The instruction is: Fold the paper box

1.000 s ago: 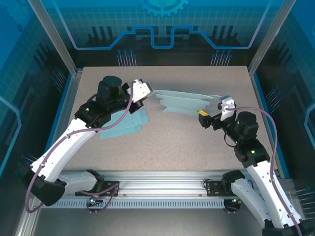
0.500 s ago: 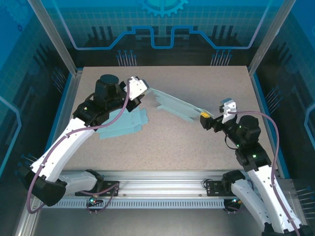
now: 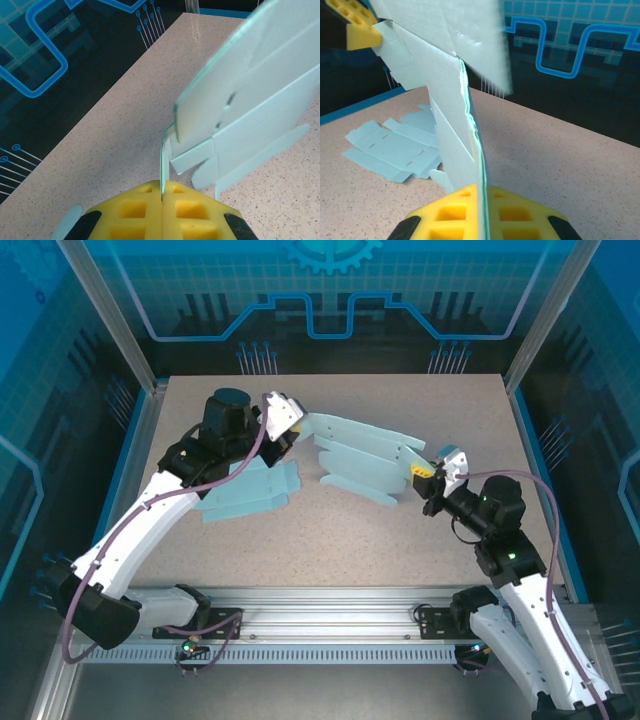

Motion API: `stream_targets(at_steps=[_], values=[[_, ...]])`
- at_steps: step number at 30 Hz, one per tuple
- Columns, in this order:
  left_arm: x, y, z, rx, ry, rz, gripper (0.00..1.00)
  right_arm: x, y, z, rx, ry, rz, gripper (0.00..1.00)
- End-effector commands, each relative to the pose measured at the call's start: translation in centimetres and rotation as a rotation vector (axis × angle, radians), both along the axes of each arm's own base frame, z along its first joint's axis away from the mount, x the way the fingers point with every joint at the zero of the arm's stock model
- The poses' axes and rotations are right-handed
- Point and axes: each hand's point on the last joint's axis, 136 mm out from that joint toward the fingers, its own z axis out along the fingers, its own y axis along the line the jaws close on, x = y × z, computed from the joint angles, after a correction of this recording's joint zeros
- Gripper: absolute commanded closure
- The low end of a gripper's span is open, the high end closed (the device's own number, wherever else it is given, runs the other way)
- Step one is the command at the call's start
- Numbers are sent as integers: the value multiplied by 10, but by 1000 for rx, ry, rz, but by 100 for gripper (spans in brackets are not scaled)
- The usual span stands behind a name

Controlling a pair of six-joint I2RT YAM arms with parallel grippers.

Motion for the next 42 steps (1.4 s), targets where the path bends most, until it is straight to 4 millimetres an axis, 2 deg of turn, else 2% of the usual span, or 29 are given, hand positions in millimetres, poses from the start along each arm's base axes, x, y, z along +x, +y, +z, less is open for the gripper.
stream_targets(at_steps=[1,2,4,7,8,9,12,15,20,26,29,34,38,41,42], values=[[2,0,10,-36,-1,-10,94,-4,2,9,17,-12,20,100],[3,1,9,-34,1,-10,88,-4,2,8,15,-6,21,100],[4,4,13,-30,-14,-13,53,-3,1,6,7,5,19,100],[0,6,25,-17,-84,-43,13,-3,6,3,0,30,45,100],[-2,6,31,-17,-110,-50,5,-3,8,2,-3,41,61,100],[-3,6,40,-18,-149,-56,1,-3,11,1,-8,50,80,100],[-4,7,66,-39,-250,-63,1,-4,18,-1,-20,72,122,100],[-10,-2,80,-50,-307,-131,1,-4,22,-1,-28,80,150,100],[-19,-26,83,-37,-315,-309,1,-5,27,0,-29,89,177,100],[1,-46,87,34,-345,-391,1,-8,34,0,-41,109,214,100],[7,-58,79,101,-351,-463,1,-11,36,2,-47,109,230,100],[10,-76,47,248,-386,-608,1,-13,39,4,-50,106,245,100],[4,-81,34,266,-330,-689,7,-11,40,2,-53,113,245,100],[4,-80,27,278,-287,-699,16,-9,39,0,-57,118,240,100],[6,-80,24,283,-279,-697,22,-9,40,-1,-58,122,241,100]])
